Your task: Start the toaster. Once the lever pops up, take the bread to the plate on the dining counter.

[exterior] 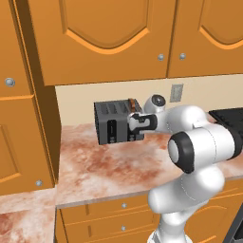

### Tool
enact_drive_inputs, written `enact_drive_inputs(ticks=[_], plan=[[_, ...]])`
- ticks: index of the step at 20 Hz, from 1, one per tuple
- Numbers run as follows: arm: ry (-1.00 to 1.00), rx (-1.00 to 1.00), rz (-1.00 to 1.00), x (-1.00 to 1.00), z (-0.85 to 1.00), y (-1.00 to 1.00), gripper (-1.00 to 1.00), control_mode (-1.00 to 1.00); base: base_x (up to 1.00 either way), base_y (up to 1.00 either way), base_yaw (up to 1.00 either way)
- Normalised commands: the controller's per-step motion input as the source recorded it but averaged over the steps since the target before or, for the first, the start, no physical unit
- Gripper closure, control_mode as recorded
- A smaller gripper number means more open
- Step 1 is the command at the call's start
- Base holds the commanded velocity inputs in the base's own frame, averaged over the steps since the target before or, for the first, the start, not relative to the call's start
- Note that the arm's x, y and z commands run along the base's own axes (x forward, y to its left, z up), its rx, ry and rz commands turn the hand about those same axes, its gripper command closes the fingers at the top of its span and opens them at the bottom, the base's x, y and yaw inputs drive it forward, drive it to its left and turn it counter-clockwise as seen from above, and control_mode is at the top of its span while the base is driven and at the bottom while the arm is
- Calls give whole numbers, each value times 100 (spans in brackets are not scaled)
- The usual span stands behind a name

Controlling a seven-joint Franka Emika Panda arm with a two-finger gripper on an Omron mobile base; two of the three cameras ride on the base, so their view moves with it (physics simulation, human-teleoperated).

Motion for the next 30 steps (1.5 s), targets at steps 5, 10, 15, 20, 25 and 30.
enact_drive_inputs(ticks=[5,10,15,20,25,30], plan=[[0,0,0,0,-19,0,-100,-100,0,0,0],[0,0,0,0,-25,0,-100,-100,0,0,0],[0,0,0,0,-27,0,-100,-100,0,0,0],[0,0,0,0,-22,0,-100,-100,0,0,0],[0,0,0,0,-11,0,-100,-100,0,0,0],[0,0,0,0,-13,0,-100,-100,0,0,0]])
